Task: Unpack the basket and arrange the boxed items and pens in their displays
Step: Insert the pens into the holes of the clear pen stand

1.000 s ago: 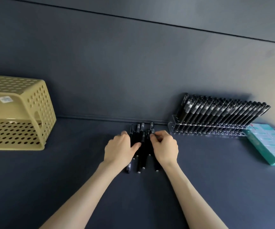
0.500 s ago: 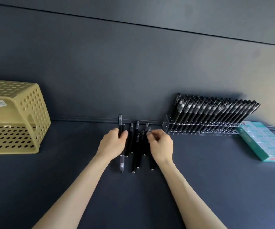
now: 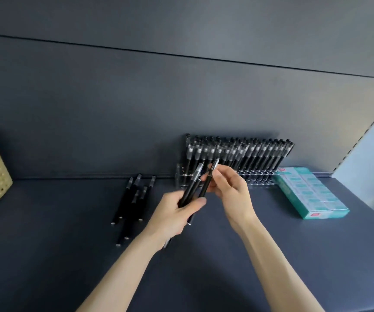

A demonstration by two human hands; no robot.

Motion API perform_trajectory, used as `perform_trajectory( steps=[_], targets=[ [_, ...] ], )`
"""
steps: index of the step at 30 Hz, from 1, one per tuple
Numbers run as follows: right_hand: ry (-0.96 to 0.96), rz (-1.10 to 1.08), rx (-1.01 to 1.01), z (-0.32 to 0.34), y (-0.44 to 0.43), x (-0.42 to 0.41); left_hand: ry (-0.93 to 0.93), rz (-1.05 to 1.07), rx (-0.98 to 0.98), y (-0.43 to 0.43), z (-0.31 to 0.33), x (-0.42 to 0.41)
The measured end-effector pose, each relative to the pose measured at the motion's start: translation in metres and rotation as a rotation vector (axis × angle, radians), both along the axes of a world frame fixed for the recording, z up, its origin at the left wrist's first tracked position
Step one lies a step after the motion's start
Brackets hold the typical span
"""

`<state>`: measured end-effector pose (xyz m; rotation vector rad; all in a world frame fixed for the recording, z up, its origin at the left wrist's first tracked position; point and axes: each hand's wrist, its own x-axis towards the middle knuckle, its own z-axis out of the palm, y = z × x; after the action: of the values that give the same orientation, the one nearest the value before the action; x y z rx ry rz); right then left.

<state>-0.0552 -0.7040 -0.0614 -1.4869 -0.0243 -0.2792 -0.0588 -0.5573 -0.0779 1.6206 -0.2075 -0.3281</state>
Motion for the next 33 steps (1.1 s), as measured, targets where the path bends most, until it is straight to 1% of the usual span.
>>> perform_trajectory(
  steps=[4,8,13,18,24,29,33],
  targets=[
    [-0.004,0.011,0.0,0.004,-0.056,-0.008,-0.029,0.062,0.008,-0.058,-0.003,-0.007],
    [-0.089,-0.052,-0.15,0.007,-0.099,-0.005,-0.06,0.156,-0.019,-0.1,-0.009,-0.012],
    [-0.202,-0.236,-0.271,0.014,-0.134,0.011,-0.134,0.317,-0.081,-0.124,-0.014,-0.003],
    [-0.337,-0.331,-0.321,0.025,-0.138,0.031,-0.233,0.377,-0.127,-0.136,-0.014,0.014],
    [-0.411,-0.326,-0.356,0.024,-0.132,0.052,-0.304,0.366,-0.163,-0.138,-0.033,0.014],
    [-0.426,-0.332,-0.416,0.013,-0.13,0.061,-0.263,0.346,-0.177,-0.137,-0.036,0.015],
    [-0.45,-0.331,-0.481,0.008,-0.13,0.064,-0.226,0.385,-0.219,-0.138,-0.031,0.016]
  ],
)
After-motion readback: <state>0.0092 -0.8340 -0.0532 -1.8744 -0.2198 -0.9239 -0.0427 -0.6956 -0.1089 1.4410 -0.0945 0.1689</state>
